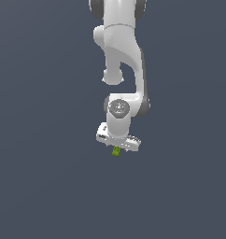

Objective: Pick up the object and move it to a goal position.

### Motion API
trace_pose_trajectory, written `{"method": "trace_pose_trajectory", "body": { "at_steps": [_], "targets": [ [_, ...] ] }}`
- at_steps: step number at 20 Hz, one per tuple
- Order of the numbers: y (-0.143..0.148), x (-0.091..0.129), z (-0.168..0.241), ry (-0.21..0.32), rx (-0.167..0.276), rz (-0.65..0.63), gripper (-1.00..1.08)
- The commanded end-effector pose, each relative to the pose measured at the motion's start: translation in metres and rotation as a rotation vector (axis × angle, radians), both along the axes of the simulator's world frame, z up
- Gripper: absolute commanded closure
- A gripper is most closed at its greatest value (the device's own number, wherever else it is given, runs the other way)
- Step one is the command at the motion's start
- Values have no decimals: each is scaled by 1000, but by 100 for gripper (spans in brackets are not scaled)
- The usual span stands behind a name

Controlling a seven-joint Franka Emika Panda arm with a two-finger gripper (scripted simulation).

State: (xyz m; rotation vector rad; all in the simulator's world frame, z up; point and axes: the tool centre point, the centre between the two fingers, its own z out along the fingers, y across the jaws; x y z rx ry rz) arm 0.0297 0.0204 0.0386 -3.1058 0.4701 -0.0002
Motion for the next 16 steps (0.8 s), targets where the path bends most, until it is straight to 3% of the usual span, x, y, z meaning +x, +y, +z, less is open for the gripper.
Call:
{"method": "trace_pose_trajectory", "body": {
  "at_steps": [1,8,9,16],
  "targets": [
    [0,-1,-13,1,0,-1,-92],
    [0,1,-26,0,0,-2,-92],
    [0,1,-26,0,0,-2,108],
    [0,1,-26,0,0,-2,108]
  ]
}}
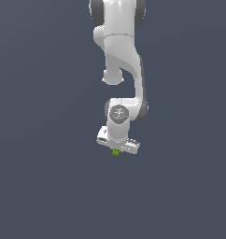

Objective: Pick up the object and move it to a goal position.

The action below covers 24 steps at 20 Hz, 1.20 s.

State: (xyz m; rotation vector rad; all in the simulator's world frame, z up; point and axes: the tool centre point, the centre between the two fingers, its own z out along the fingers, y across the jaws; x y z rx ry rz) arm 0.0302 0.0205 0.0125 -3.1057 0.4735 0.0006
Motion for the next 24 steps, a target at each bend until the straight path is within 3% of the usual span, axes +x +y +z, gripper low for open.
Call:
{"method": "trace_pose_trajectory", "body": {
  "at_steps": [1,7,12,24],
  "targets": [
    [0,0,0,0,0,0,108],
    [5,-2,2,0,0,0,108],
    [27,-12,13,0,0,0,108],
    [140,-58,66,0,0,0,108]
  ]
}}
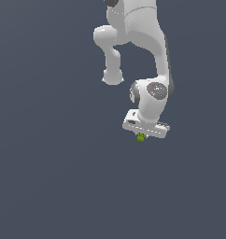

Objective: Pick up the object and move it to a goal position.

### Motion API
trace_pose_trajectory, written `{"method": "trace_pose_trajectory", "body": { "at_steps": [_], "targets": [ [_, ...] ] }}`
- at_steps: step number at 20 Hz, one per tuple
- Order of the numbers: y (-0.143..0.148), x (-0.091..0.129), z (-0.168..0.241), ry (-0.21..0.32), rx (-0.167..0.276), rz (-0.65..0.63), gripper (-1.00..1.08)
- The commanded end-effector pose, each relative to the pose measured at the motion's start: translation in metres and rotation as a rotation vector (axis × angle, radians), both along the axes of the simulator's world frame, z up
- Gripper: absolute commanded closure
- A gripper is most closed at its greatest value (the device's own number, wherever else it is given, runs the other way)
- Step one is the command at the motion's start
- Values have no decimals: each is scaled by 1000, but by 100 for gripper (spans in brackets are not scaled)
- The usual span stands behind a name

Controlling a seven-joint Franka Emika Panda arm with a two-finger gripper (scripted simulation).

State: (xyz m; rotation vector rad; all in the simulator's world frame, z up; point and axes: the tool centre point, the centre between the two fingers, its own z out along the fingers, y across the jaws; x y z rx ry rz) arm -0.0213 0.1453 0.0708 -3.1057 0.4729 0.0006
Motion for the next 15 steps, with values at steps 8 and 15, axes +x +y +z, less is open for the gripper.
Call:
{"method": "trace_pose_trajectory", "body": {
  "at_steps": [8,15],
  "targets": [
    [76,-29,36,-1,-1,0,108],
    [94,-34,44,-1,-1,0,108]
  ]
}}
